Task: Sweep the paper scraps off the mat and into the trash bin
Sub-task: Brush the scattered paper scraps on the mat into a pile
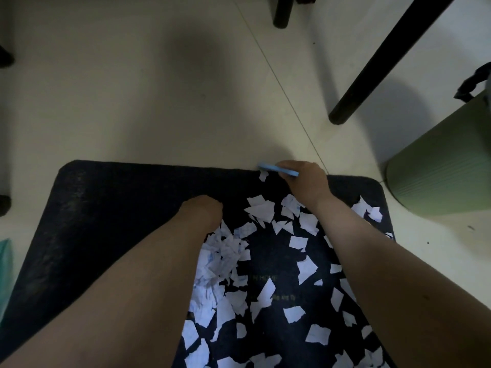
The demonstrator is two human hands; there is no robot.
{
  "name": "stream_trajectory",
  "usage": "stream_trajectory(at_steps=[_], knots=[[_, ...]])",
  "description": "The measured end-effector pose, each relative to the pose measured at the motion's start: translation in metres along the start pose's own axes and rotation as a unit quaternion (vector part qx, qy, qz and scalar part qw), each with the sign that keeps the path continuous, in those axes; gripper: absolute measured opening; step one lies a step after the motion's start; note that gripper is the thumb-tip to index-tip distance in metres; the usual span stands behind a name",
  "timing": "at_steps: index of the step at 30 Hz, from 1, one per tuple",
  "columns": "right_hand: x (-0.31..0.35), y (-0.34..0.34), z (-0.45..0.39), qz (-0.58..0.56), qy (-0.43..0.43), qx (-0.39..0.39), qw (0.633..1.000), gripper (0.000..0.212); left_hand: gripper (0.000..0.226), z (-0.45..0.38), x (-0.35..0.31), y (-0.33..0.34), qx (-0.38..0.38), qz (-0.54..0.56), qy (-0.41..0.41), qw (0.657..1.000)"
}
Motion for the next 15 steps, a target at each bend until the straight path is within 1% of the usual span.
stream_trajectory(at_steps=[2,4,6,7,8,11,12,13,14,15], knots=[[0.001,0.013,0.004,0.008,0.011,0.051,0.999,0.023,0.048,0.0,0.0,0.0,-0.003,0.006,0.002,1.0],[0.004,0.021,0.014,0.051,0.007,0.112,0.992,0.02,0.047,0.0,-0.001,-0.001,-0.005,0.01,0.006,1.0],[0.005,0.02,0.027,0.059,-0.002,0.15,0.987,0.019,0.047,-0.003,0.001,-0.001,-0.001,0.01,0.005,1.0],[0.004,0.014,0.032,0.039,-0.006,0.147,0.988,0.019,0.047,-0.003,0.001,-0.001,0.001,0.007,0.004,1.0],[0.003,0.006,0.035,0.014,-0.007,0.129,0.992,0.019,0.047,-0.004,0.001,-0.001,0.004,0.003,0.003,1.0],[0.0,-0.016,0.027,-0.04,-0.014,0.013,0.999,0.021,0.049,-0.005,0.002,-0.001,0.009,-0.008,-0.001,1.0],[0.0,-0.019,0.022,-0.032,-0.02,-0.02,0.999,0.021,0.049,-0.004,0.002,0.0,0.012,-0.009,-0.003,1.0],[0.0,-0.017,0.016,-0.014,-0.023,-0.037,0.999,0.021,0.049,-0.004,0.001,0.0,0.014,-0.008,-0.004,1.0],[0.0,-0.012,0.011,0.007,-0.022,-0.037,0.999,0.023,0.049,-0.003,0.001,0.0,0.013,-0.005,-0.002,1.0],[-0.001,-0.004,0.006,0.032,-0.015,-0.019,0.999,0.026,0.049,-0.002,0.0,0.0,0.011,-0.002,-0.001,1.0]])
Point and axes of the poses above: each hand's wrist, its own z-axis away from the middle knuckle, its own y-axis out of the palm, x = y × z, the point moved 7 cm from there along -z, towards the middle knuckle, and after that the axes turned 10 degrees about x, right-handed, at the moved point
